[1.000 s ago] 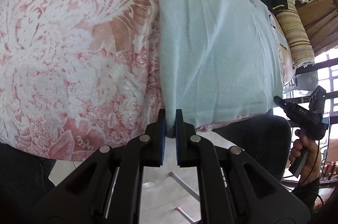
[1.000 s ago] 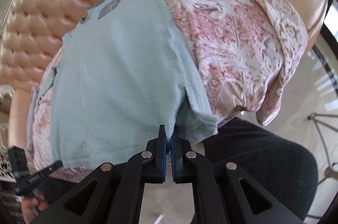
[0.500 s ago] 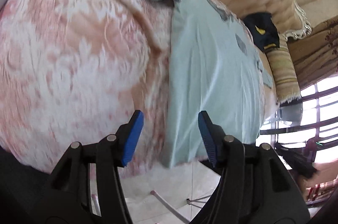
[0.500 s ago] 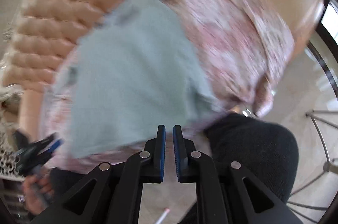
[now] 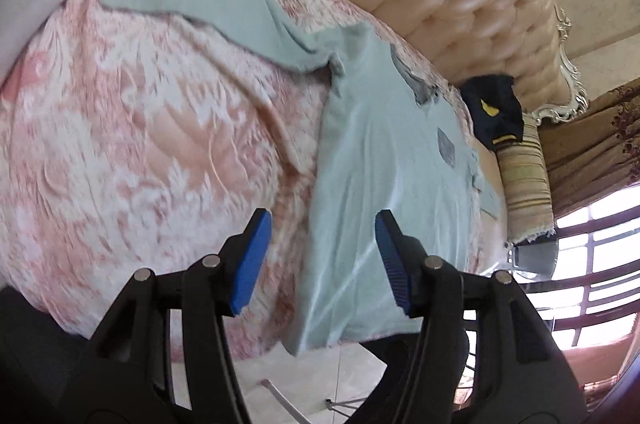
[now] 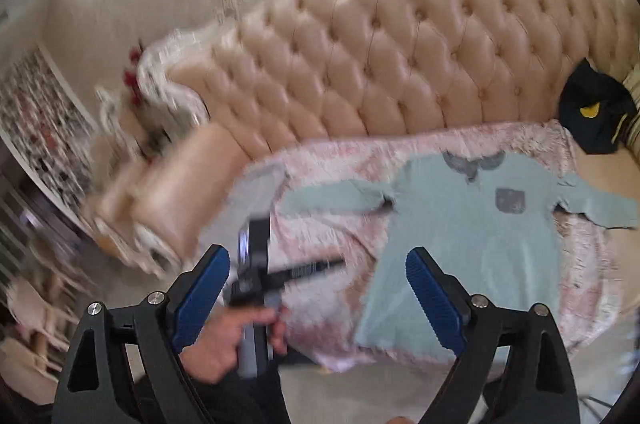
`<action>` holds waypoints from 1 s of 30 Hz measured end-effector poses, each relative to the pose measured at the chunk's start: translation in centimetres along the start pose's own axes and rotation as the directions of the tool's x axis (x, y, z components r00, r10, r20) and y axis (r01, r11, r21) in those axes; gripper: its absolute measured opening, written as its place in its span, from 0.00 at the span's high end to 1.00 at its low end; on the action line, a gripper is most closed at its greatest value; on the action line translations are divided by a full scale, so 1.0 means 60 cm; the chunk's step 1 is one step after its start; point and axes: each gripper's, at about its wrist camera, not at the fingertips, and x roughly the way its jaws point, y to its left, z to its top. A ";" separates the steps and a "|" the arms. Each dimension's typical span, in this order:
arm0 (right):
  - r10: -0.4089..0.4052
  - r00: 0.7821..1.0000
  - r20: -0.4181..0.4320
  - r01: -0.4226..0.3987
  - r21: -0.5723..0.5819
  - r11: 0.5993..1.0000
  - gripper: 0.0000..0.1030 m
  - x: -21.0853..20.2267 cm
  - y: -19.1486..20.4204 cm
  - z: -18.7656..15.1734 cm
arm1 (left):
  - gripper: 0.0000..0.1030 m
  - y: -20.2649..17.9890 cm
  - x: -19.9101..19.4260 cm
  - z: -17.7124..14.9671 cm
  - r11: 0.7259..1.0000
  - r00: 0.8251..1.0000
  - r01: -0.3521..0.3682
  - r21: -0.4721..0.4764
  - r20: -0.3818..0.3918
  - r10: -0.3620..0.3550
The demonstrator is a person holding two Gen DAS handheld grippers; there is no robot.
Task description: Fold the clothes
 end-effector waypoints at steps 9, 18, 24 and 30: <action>-0.020 0.998 -0.055 0.016 -0.081 0.997 0.11 -0.091 0.013 0.008 | 0.44 0.021 0.012 0.063 0.997 0.997 -0.067 -0.032 0.037 0.068; -0.126 0.992 0.015 0.126 0.012 0.992 0.11 -0.112 -0.089 0.031 | 0.44 0.095 0.026 0.159 0.980 0.986 -0.115 -0.161 0.099 0.132; -0.016 1.000 -0.006 0.016 -0.080 0.997 0.11 -0.051 -0.046 0.053 | 0.44 0.159 0.009 0.202 0.960 0.982 -0.087 -0.265 0.138 0.127; -0.205 0.979 -0.018 0.204 -0.028 0.979 0.11 0.091 -0.184 0.017 | 0.44 0.209 -0.016 0.224 0.947 0.979 -0.052 -0.317 0.173 0.111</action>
